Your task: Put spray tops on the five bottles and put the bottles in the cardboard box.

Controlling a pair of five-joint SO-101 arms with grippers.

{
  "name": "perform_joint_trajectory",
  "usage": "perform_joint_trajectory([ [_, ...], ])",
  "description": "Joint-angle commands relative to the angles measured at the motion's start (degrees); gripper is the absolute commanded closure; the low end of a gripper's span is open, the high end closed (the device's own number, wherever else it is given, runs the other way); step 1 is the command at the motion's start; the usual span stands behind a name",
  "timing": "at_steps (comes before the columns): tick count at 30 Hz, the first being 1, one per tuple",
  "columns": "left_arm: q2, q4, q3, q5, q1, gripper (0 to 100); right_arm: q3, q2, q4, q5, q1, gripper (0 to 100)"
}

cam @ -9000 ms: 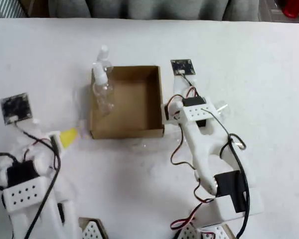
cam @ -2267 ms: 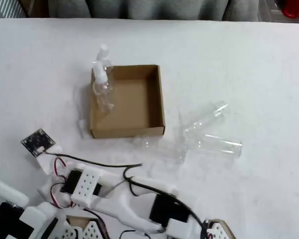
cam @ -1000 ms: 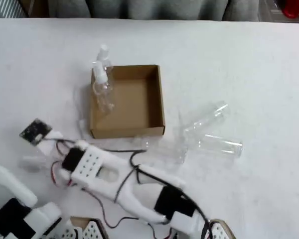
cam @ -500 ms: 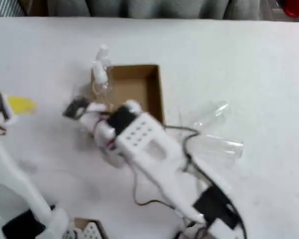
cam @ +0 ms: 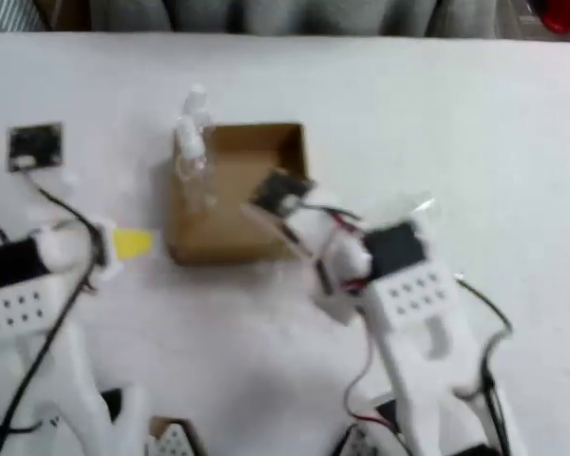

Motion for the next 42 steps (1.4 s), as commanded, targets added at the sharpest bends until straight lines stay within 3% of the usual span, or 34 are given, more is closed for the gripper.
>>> perform_joint_trajectory([
  [1,-5.41,-4.92,5.98,0.09,4.18,63,2.90,-5.58,1.63,9.05,11.82,98.3],
  [14,-12.35,-18.99,22.15,0.18,9.19,63,9.76,-2.95,1.63,59.87,55.08,98.1],
  [18,-15.43,-19.43,24.35,0.18,9.19,63,9.76,-1.98,1.36,69.98,64.22,98.1],
  [25,-21.23,-19.34,29.10,4.66,9.19,63,9.85,3.30,-6.11,74.11,73.63,98.1],
  [34,-24.40,-19.16,30.68,5.63,8.84,63,9.85,19.21,-22.73,73.85,76.62,97.2],
  [39,-24.40,-19.16,29.89,5.71,7.96,63,9.41,24.22,-28.00,73.67,78.20,83.0],
  [42,-24.31,-18.81,27.34,5.71,5.41,63,9.58,24.40,-29.32,73.58,78.99,80.2],
])
